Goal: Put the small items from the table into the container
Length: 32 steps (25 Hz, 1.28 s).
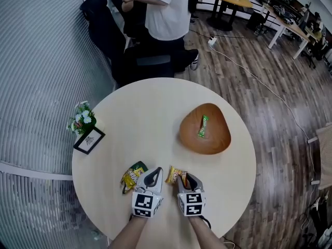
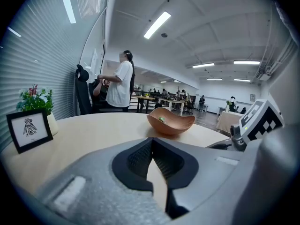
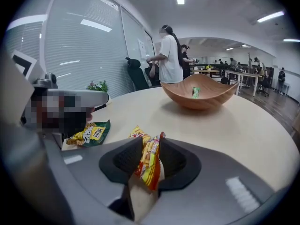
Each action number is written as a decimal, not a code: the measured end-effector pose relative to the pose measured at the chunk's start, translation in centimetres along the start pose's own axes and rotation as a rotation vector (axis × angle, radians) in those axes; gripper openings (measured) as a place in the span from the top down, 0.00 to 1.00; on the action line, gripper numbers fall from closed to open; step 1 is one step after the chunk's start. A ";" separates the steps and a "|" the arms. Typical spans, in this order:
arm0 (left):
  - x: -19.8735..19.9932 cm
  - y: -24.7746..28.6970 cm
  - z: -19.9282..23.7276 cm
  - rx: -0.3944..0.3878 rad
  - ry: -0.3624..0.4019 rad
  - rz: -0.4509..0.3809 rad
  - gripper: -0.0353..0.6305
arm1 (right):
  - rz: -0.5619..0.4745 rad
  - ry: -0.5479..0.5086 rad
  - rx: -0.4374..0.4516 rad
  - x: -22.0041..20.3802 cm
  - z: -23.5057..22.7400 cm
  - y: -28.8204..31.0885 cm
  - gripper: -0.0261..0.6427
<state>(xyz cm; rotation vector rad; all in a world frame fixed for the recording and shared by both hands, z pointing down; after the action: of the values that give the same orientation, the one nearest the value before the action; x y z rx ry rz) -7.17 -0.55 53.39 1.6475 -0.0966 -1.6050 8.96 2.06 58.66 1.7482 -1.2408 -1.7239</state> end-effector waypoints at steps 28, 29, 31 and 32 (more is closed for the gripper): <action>1.5 0.9 -0.4 -0.022 0.019 -0.003 0.94 | -0.110 0.004 0.071 4.8 0.1 -3.3 0.91; 1.6 0.9 -0.5 -0.023 0.021 -0.005 0.94 | -0.124 0.003 0.067 5.2 0.0 -3.7 0.91; 1.8 0.9 -0.7 -0.025 0.024 -0.007 0.95 | -0.154 -0.002 0.056 6.1 -0.4 -4.5 0.91; 1.9 0.9 -0.8 -0.026 0.026 -0.008 0.95 | -0.170 -0.002 0.051 6.6 -0.6 -4.8 0.91</action>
<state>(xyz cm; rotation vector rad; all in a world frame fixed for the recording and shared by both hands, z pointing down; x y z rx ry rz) -5.70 -1.80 52.25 1.6496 -0.0555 -1.5843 10.06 -0.72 51.04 1.9315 -1.1770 -1.8011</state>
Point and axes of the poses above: the fingertips, and each gripper's own axes: y forward along the fingers, z to its left, x out of its top, the point moved 8 cm from there along -y, backward along the fingers, and after that the axes turned 14 degrees about z, right-handed, at the moved point
